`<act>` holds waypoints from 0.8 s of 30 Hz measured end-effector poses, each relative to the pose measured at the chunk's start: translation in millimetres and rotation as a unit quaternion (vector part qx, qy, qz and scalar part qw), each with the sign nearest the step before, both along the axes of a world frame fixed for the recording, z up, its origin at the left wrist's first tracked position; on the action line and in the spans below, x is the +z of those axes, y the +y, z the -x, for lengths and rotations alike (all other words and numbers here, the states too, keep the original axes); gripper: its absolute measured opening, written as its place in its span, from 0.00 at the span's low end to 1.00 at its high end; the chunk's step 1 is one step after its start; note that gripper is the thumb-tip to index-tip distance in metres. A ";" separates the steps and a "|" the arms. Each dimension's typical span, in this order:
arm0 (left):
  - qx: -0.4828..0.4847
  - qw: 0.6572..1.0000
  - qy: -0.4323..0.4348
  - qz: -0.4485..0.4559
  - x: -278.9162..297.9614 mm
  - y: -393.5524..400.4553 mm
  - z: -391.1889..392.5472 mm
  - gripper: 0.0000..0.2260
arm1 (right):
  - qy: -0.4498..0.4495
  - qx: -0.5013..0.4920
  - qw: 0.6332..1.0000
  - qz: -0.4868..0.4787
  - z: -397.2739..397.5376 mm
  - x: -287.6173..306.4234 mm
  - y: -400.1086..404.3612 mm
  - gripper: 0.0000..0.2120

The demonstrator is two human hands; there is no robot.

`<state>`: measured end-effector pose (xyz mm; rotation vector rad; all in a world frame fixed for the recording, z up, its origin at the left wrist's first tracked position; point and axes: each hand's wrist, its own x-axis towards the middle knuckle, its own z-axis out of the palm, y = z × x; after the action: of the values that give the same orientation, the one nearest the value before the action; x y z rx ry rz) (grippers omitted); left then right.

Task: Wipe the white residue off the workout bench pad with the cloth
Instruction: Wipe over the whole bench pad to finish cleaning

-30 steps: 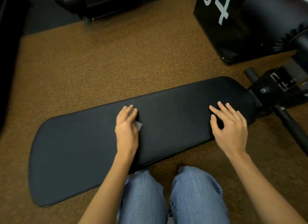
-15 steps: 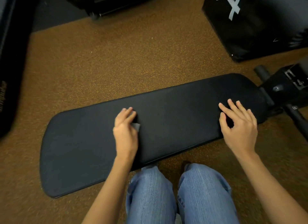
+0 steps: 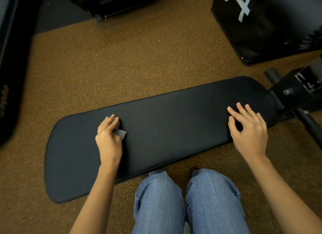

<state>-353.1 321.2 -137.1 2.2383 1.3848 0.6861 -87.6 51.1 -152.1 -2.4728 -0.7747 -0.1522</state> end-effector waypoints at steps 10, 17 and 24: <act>-0.020 0.988 -0.137 0.066 4.3 -55.8 -25.6 0.18 | 0.024 -0.008 1.000 0.010 1.2 4.6 4.9 0.16; -0.023 0.922 -0.289 0.257 25.9 -74.7 -60.1 0.18 | 0.045 0.116 0.990 -0.061 28.9 33.4 38.6 0.13; -0.074 0.838 -0.363 0.401 45.2 -84.5 -90.5 0.19 | 0.157 0.363 0.914 -0.096 70.5 64.6 60.4 0.20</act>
<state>-262.5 236.6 -92.0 1.1983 0.8487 0.6324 -158.1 111.5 -87.5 -1.8145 -1.3855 0.4111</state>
